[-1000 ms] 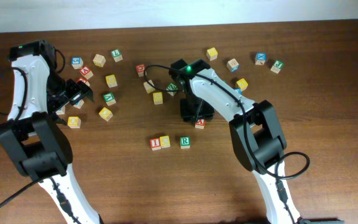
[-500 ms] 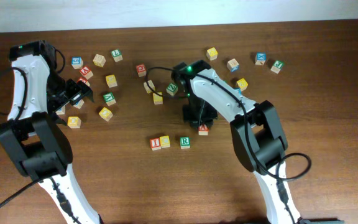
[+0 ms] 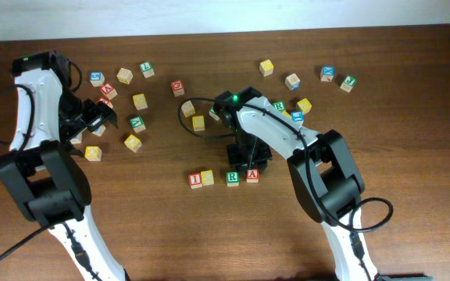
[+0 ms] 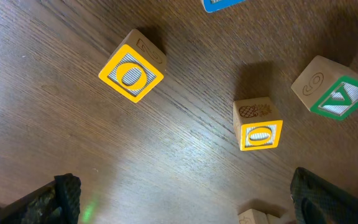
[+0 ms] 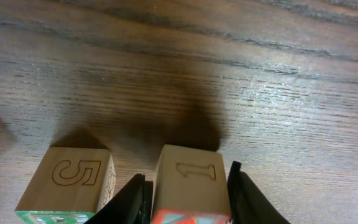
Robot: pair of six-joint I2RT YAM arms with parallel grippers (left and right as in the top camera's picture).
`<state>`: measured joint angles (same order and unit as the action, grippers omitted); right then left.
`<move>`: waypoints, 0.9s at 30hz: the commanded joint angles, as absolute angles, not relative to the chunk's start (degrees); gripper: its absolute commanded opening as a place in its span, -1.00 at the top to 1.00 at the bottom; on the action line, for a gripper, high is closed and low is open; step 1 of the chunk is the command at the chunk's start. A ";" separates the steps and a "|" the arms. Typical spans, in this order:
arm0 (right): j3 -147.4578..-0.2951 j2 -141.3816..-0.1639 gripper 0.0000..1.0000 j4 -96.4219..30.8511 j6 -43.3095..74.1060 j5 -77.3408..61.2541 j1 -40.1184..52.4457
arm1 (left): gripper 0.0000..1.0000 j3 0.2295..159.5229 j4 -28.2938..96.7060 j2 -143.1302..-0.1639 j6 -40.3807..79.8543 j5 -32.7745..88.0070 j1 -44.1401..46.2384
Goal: Spell out ICRA
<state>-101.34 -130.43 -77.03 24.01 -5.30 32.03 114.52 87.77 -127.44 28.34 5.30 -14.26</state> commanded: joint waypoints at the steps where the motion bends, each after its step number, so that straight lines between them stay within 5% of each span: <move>1: -100.71 -129.05 0.27 -76.88 24.27 -5.61 32.18 | -0.98 114.41 87.83 -126.96 29.06 4.64 -14.52; 5: -100.73 -129.03 0.20 -76.88 24.27 -5.89 32.18 | -0.98 114.41 87.81 -126.96 29.08 4.64 -14.52; 8: -100.82 -129.03 0.41 -76.64 24.23 -7.33 32.16 | -0.98 114.41 87.81 -126.96 29.06 4.64 -14.52; 12: -100.84 -129.03 0.40 -75.70 24.21 -9.72 32.12 | -0.98 114.41 87.83 -126.96 29.06 4.64 -14.52; 16: -101.86 -129.03 0.14 -76.01 24.21 -9.72 31.03 | -0.98 114.41 87.81 -126.96 29.06 4.64 -14.52; 27: -127.13 -128.29 0.05 -94.30 22.52 -6.83 23.73 | -0.98 114.41 87.83 -126.96 29.06 4.64 -14.52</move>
